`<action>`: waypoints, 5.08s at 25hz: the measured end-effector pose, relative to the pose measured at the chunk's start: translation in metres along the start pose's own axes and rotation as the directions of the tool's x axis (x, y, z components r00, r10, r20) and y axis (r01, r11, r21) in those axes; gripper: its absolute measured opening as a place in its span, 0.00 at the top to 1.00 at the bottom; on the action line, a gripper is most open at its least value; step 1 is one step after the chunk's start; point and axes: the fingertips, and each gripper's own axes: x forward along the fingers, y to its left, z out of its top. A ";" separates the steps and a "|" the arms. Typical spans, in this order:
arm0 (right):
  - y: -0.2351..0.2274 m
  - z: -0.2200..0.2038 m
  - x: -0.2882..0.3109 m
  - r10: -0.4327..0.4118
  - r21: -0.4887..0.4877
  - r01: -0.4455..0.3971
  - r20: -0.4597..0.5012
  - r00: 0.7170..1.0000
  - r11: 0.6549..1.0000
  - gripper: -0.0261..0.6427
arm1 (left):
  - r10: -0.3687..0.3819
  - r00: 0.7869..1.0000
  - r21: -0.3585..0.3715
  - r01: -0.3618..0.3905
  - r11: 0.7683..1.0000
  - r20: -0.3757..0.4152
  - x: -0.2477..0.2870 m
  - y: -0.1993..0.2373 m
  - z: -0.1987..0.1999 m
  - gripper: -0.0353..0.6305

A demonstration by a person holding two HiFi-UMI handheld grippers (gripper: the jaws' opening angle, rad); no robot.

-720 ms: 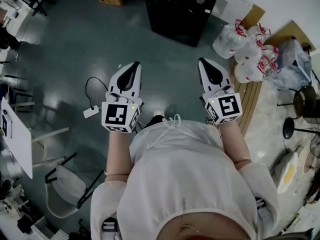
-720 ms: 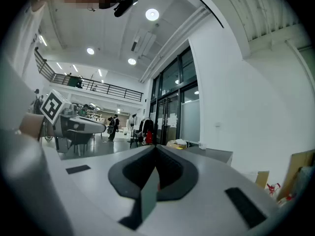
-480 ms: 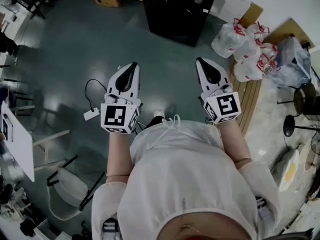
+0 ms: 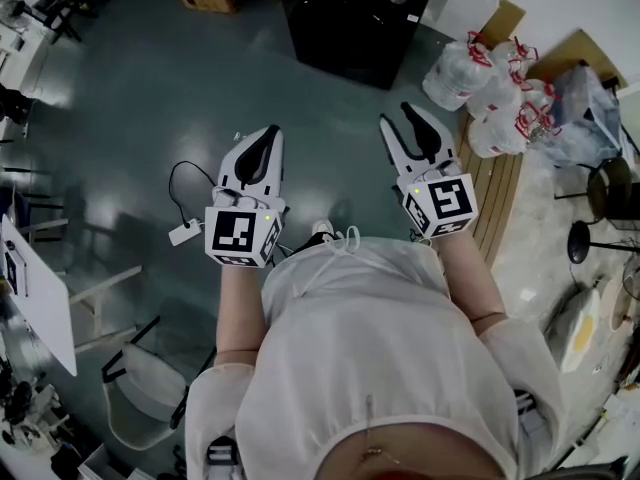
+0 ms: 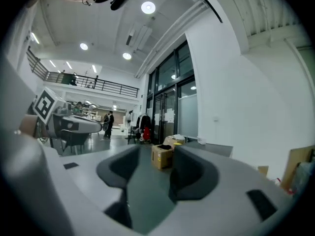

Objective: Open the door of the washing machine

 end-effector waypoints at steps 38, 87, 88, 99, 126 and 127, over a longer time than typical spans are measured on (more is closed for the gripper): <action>0.060 -0.009 0.498 0.133 -0.003 -0.134 -0.090 0.987 0.991 0.34 | 0.153 0.985 -0.023 -0.156 0.988 -0.080 0.144 0.434 -0.057 0.91; -0.155 -0.337 0.747 -0.513 0.236 0.902 -0.758 0.404 0.362 0.37 | -0.759 0.599 -0.095 0.766 0.636 -0.254 0.645 0.589 -0.256 0.91; -0.158 -0.352 0.746 -0.505 0.235 0.910 -0.771 0.388 0.341 0.37 | -0.761 0.593 -0.114 0.764 0.635 -0.263 0.650 0.589 -0.265 0.91; -0.197 -0.442 0.741 -0.472 0.179 0.974 -0.853 0.223 0.136 0.50 | -0.758 0.553 -0.164 0.760 0.629 -0.345 0.676 0.583 -0.334 0.91; -0.187 -0.458 0.726 -0.430 0.173 0.984 -0.892 0.136 -0.047 0.71 | -0.748 0.572 -0.141 0.754 0.641 -0.337 0.661 0.551 -0.330 0.91; -0.184 -0.459 0.723 -0.420 0.174 0.983 -0.898 0.135 -0.057 0.71 | -0.746 0.573 -0.139 0.754 0.642 -0.339 0.659 0.552 -0.330 0.91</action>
